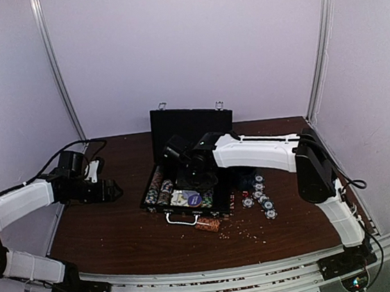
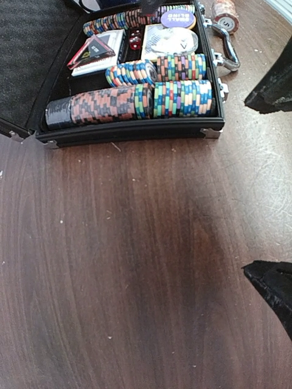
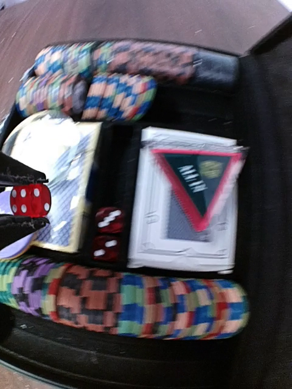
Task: Pack up texas hold em set
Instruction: Place the dice in the slot.
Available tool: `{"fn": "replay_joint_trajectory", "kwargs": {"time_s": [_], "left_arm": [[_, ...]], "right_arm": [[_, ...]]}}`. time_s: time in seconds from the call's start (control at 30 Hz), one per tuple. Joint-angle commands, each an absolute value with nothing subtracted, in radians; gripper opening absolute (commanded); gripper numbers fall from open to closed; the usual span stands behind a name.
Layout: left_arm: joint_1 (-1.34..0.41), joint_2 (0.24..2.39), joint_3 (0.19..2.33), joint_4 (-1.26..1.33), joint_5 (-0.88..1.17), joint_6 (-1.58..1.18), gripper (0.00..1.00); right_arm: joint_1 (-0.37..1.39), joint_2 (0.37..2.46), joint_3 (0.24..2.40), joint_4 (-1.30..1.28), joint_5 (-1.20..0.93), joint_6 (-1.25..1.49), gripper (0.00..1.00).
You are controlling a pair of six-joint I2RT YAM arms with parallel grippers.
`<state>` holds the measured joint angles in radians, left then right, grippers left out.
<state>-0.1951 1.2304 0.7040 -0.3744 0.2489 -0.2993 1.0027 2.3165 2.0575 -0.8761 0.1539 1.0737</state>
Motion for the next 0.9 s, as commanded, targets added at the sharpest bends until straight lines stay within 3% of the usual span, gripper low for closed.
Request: {"fn": "replay_joint_trajectory", "kwargs": {"time_s": [0.0, 0.87], "left_arm": [[-0.189, 1.257, 0.75, -0.355, 0.259, -0.278, 0.87], [-0.188, 1.303, 0.76, -0.344, 0.263, -0.271, 0.87]], "right_arm": [[0.977, 2.357, 2.11, -0.822, 0.147, 1.1, 0.0], [0.91, 2.49, 2.195, -0.79, 0.101, 1.077, 0.0]]}}
